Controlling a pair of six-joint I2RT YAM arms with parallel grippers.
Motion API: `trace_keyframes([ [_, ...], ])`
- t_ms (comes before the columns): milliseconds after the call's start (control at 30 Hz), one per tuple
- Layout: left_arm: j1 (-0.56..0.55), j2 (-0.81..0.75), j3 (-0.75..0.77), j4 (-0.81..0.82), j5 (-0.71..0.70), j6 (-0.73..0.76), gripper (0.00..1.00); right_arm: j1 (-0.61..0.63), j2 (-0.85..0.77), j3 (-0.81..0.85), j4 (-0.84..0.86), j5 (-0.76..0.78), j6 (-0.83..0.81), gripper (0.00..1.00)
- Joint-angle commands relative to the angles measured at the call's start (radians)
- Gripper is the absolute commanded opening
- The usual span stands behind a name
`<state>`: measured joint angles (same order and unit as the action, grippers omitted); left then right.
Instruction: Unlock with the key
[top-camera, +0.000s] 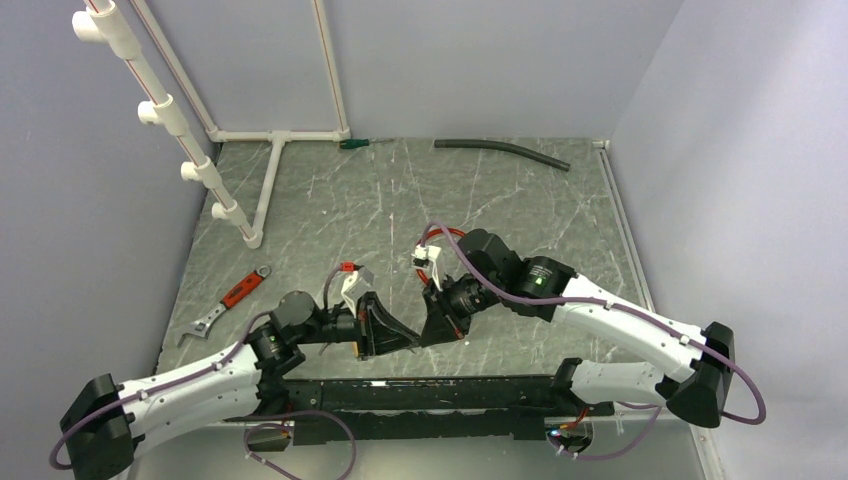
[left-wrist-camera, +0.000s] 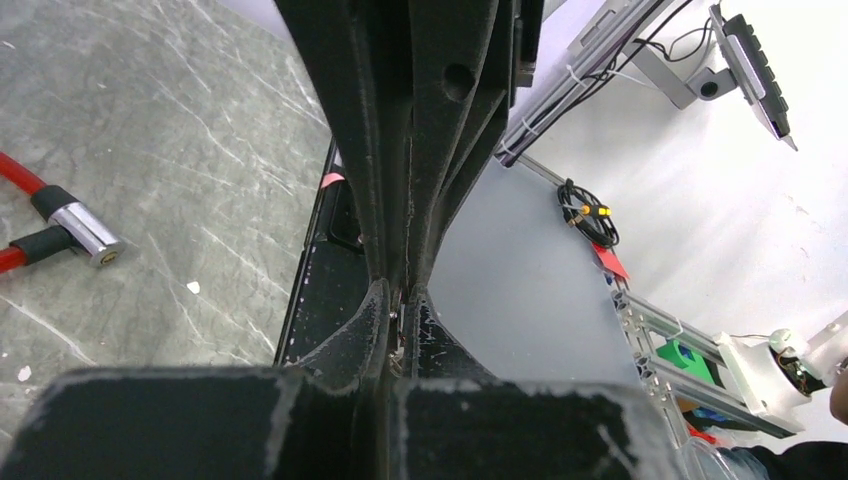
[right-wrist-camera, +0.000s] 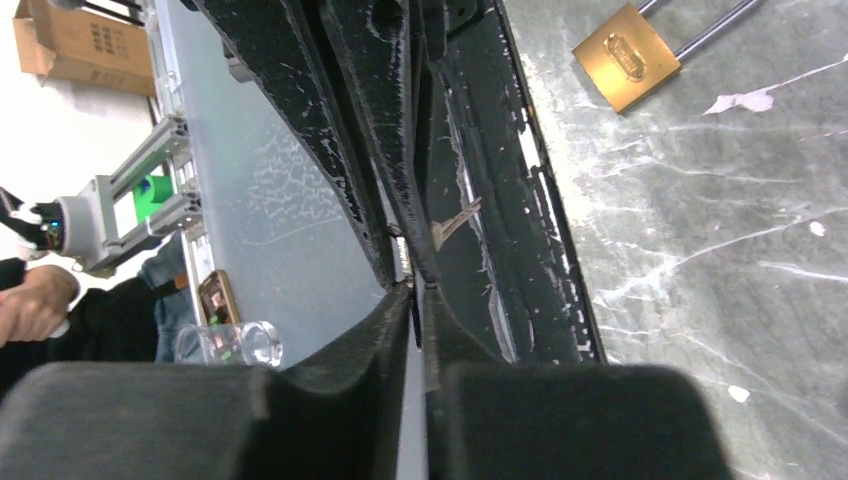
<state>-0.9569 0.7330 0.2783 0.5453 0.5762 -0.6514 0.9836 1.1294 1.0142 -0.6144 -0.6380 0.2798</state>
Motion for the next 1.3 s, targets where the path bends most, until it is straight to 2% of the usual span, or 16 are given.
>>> trace_keyframes([
  [0, 0.001, -0.053, -0.007, -0.013, -0.029, -0.013, 0.0, -0.001, -0.034, 0.017, 0.043, -0.016, -0.007, 0.21],
  [233, 0.001, -0.093, -0.012, -0.015, -0.058, -0.031, 0.0, 0.0, -0.065, -0.014, 0.061, -0.037, -0.014, 0.27],
  [600, 0.001, -0.169, 0.005, -0.16, -0.168, -0.004, 0.0, -0.002, -0.176, -0.065, 0.075, -0.009, 0.007, 0.34],
  [667, 0.0, -0.178, 0.007, -0.191, -0.203, 0.0, 0.0, -0.003, -0.187, -0.075, 0.077, 0.072, 0.038, 0.41],
  [700, 0.001, -0.184, 0.009, -0.212, -0.228, 0.001, 0.0, -0.004, -0.192, -0.078, 0.076, 0.139, 0.064, 0.51],
  [800, 0.001, -0.207, 0.019, -0.301, -0.335, 0.004, 0.0, -0.02, -0.178, -0.08, 0.048, 0.506, 0.197, 0.81],
  [900, 0.001, -0.22, 0.013, -0.358, -0.406, 0.007, 0.0, -0.092, -0.116, -0.094, -0.054, 0.89, 0.454, 0.99],
  [933, 0.001, -0.221, 0.009, -0.362, -0.419, 0.008, 0.0, -0.135, -0.081, -0.097, -0.114, 0.946, 0.556, 1.0],
  [1033, 0.001, -0.213, 0.002, -0.376, -0.467, 0.007, 0.0, -0.256, 0.02, -0.136, -0.192, 0.907, 0.723, 1.0],
  [1267, 0.001, -0.228, -0.018, -0.38, -0.482, 0.008, 0.0, -0.272, 0.147, -0.172, -0.196, 0.965, 0.92, 0.89],
])
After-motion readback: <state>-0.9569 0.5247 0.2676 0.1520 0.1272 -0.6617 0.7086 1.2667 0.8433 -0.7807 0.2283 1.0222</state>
